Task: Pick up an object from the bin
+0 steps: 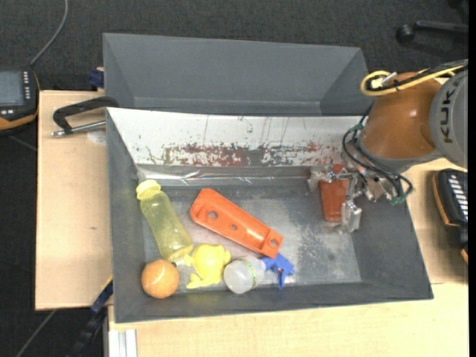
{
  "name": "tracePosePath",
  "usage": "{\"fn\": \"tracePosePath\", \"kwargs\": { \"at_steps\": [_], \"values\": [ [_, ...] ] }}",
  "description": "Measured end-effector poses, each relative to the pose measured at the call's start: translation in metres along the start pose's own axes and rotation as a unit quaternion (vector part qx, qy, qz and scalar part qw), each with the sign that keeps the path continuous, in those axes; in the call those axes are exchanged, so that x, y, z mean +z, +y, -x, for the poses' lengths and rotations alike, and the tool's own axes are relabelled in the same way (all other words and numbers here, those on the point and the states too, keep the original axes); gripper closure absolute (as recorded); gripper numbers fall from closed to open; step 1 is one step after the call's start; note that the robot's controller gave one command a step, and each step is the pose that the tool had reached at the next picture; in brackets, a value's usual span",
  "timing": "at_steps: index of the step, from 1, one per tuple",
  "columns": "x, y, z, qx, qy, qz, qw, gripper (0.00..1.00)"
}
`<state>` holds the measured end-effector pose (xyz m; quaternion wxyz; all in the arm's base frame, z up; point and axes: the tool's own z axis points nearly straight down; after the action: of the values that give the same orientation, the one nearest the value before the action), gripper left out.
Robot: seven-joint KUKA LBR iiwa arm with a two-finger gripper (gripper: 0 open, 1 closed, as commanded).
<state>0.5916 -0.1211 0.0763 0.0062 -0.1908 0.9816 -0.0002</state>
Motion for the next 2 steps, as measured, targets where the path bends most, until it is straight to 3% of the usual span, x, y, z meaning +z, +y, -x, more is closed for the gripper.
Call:
{"fn": "tracePosePath", "kwargs": {
  "at_steps": [1, 2],
  "values": [
    [-0.049, -0.007, 0.002, -0.016, -0.0015, 0.000, 0.9999, 0.00],
    [-0.032, -0.018, 0.003, -0.061, -0.0038, -0.002, 0.9981, 0.00]
  ]
}}
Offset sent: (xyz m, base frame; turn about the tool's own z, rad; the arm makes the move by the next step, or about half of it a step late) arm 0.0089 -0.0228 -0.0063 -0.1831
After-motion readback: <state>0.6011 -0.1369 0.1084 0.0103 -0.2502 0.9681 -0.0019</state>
